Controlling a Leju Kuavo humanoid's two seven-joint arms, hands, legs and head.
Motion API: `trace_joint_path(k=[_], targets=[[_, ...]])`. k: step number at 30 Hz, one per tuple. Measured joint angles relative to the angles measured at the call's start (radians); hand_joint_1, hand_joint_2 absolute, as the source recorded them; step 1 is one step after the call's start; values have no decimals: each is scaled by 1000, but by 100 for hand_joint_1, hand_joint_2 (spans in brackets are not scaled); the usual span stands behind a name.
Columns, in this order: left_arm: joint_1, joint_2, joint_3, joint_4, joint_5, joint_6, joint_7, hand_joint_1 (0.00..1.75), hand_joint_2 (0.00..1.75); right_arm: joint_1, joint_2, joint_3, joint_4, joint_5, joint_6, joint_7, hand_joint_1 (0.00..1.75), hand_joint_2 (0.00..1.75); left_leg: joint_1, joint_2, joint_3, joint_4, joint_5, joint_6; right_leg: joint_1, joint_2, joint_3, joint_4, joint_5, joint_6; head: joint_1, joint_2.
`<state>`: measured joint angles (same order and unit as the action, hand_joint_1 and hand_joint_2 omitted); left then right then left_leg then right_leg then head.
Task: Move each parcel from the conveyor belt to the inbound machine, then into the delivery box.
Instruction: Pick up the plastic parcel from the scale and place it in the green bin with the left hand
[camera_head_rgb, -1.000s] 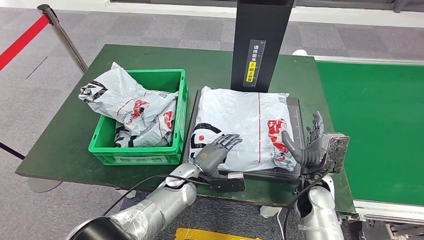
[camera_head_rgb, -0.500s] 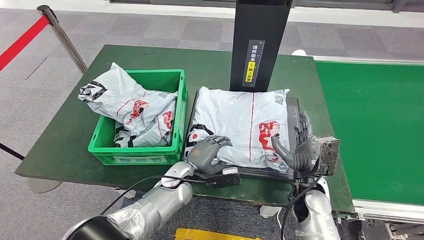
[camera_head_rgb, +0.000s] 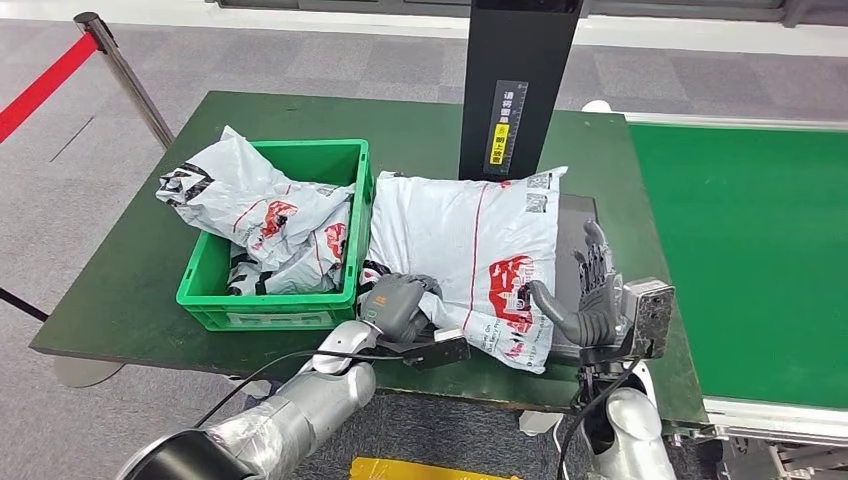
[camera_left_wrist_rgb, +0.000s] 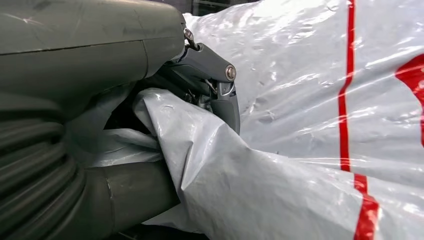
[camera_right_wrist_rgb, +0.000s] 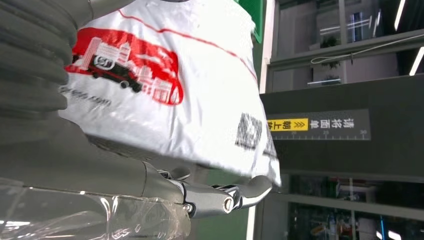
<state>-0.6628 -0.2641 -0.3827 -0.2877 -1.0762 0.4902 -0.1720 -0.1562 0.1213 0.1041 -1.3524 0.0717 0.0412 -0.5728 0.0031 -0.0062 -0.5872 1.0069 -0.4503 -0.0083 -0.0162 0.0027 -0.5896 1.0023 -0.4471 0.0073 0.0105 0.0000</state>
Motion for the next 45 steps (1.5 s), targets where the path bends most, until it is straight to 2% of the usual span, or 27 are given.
trace_joint_path(k=[8,13,16,21,28,30,34,36,42,45], targets=[[2,4,0,0,-28,34,-8,175,175,0,0,4,-5,-12,7,0,0,175,0,0,1,0,0,0,0,0,1,0,0,0,0,0],[4,2,-38,-4,-209,169,18,175,175,-5,0,16,0,-27,6,0,0,175,0,-1,0,0,0,0,0,0,0,0,0,0,0,0],[1,-2,-80,-29,-320,202,62,175,175,-5,0,16,1,-27,0,0,0,175,0,-1,0,0,0,0,0,-1,-1,0,0,0,0,0],[-24,-2,-155,-86,-475,207,140,175,175,5,-4,16,1,-21,-5,2,0,175,0,-1,-1,0,0,0,0,0,-1,0,0,0,0,0],[-42,-1,-201,-116,-486,206,161,175,175,12,-8,16,1,-19,-4,2,0,175,0,-1,-2,0,0,0,0,0,-2,0,0,0,0,0],[-48,2,-225,-120,-486,206,201,175,175,12,-9,16,1,-15,-2,3,0,175,0,-1,-2,0,0,0,0,0,-2,0,0,0,0,0],[-97,14,-338,-122,-487,179,312,175,175,9,-9,16,6,-1,7,6,0,175,0,-1,-2,0,0,0,0,0,-2,0,0,0,0,0],[-116,17,-369,-124,-487,165,323,175,175,7,-9,16,10,4,10,8,0,175,0,-1,-2,0,0,0,0,0,-2,0,0,0,0,0],[-125,18,-381,-125,-487,160,326,175,175,6,-9,16,12,6,11,9,0,175,0,-1,-2,0,0,0,0,0,-2,0,0,0,0,0],[-156,22,-415,-127,-487,149,333,175,175,0,-9,16,20,11,12,12,0,175,0,-1,-2,0,0,0,0,0,-2,0,0,0,0,0]])
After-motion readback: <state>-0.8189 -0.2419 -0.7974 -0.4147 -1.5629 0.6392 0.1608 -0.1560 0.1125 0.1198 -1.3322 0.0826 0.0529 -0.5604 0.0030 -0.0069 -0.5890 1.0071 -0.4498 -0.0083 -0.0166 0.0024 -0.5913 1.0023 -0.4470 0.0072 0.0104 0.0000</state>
